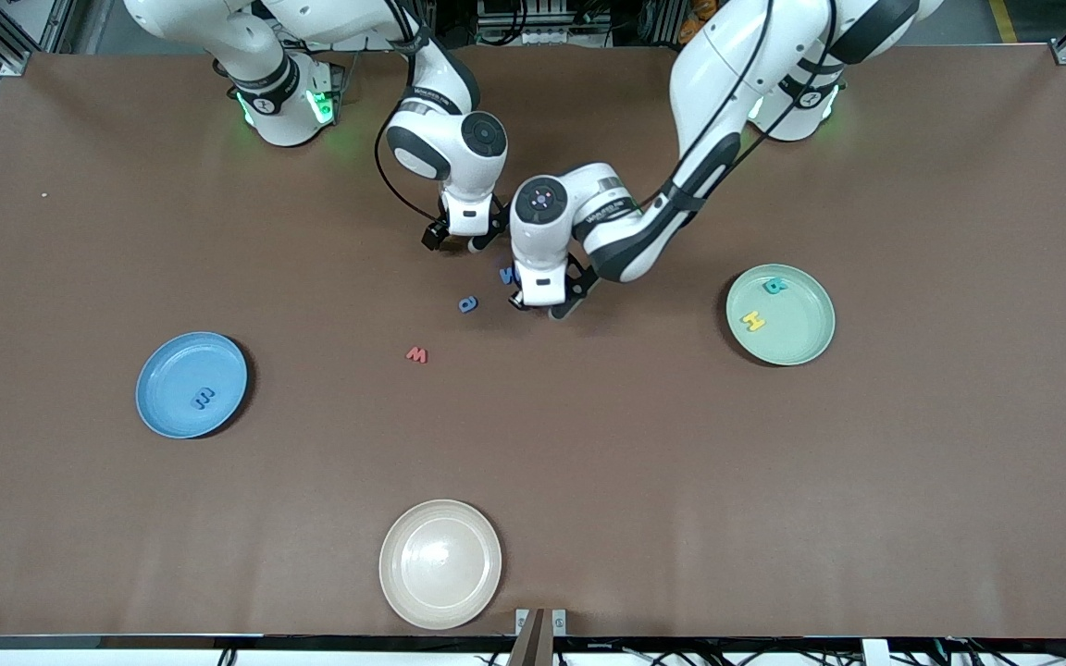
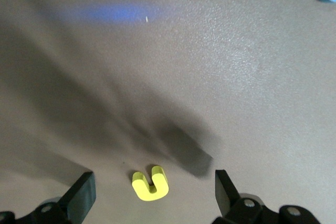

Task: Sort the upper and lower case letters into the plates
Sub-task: 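Carry the Q to the green plate and open the left gripper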

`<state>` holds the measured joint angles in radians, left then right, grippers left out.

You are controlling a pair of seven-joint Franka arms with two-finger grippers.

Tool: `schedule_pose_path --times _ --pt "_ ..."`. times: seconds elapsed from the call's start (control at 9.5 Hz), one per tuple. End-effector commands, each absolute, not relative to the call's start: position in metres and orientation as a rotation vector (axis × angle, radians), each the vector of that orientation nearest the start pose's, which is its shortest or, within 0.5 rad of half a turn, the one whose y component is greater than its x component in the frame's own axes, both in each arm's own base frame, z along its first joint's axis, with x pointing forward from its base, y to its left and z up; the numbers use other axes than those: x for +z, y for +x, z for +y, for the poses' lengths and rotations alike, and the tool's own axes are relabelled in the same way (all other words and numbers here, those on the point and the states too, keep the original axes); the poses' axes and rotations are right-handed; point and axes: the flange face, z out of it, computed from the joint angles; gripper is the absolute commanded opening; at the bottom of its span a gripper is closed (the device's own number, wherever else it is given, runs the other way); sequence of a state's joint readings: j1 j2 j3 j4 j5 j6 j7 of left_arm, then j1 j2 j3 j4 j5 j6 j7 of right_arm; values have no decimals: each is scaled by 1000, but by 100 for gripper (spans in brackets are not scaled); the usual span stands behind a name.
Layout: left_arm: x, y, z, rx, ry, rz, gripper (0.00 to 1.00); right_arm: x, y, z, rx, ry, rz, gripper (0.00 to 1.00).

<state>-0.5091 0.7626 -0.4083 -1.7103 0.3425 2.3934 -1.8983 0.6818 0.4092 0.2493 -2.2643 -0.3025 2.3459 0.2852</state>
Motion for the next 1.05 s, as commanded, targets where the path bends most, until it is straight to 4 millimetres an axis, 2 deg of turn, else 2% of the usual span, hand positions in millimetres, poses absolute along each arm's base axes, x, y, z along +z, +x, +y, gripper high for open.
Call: schedule_pose_path --times 0.0,0.21,0.53,0.63,0.74,0.95 --pt "187 459 -478 125 -2881 -1115 3 157 300 398 327 -3045 -1446 100" --pt "216 492 -432 240 -2889 -927 3 156 298 397 337 -3052 -1439 100" --pt "250 526 -345 403 -2864 -559 3 159 301 399 323 -3018 -1500 100" --pt "256 530 -320 425 -2865 -496 3 161 303 400 312 -3017 -1491 100" --pt "259 536 -285 452 -2882 -402 3 168 307 401 293 -3027 -1451 100" --pt "254 540 -224 521 -2894 -288 3 173 311 400 282 -3032 -1423 100"
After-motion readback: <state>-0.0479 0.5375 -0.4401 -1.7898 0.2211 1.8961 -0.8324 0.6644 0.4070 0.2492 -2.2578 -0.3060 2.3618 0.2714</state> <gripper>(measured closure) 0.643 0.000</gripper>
